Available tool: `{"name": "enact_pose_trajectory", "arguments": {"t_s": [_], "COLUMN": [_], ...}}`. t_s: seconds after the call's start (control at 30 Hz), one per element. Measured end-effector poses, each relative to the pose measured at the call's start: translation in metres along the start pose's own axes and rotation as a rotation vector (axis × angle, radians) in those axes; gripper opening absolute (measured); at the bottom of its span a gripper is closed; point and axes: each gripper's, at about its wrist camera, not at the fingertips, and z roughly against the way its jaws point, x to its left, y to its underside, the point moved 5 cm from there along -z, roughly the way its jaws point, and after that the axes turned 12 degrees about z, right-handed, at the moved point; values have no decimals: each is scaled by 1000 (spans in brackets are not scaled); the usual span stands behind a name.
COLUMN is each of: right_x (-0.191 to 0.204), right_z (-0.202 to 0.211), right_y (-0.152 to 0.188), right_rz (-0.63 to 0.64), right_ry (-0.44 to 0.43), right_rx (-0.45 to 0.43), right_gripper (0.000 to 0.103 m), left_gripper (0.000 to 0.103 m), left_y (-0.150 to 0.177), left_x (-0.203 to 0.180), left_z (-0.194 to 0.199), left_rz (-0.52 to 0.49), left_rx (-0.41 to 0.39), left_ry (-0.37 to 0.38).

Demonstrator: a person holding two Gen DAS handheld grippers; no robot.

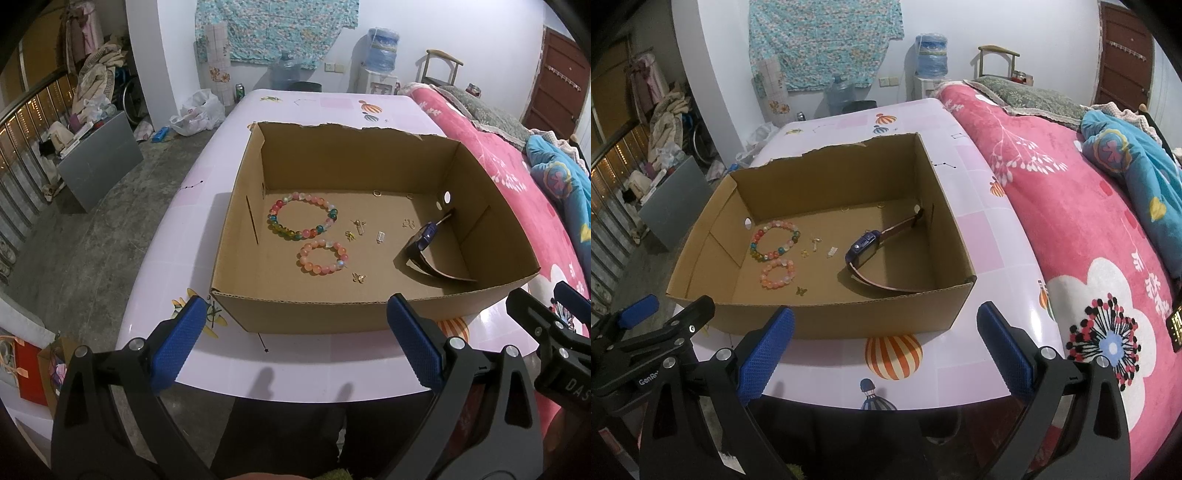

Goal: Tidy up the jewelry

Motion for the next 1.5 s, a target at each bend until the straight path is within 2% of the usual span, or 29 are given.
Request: {"name": "enact_pose_trajectory", "arguments": {"t_s": [1.5], "right_x": [3], "right_z": [-1], "right_y": [-2], "right_rz": [0], "right_ry": [-7], "right_rx": [0], "right_gripper": [96], "left_gripper": [95], "left_y": [0], "left_x": [0], "left_z": [2], "left_rz": [0], "left_rx": [-5], "left_ry": [1]}}
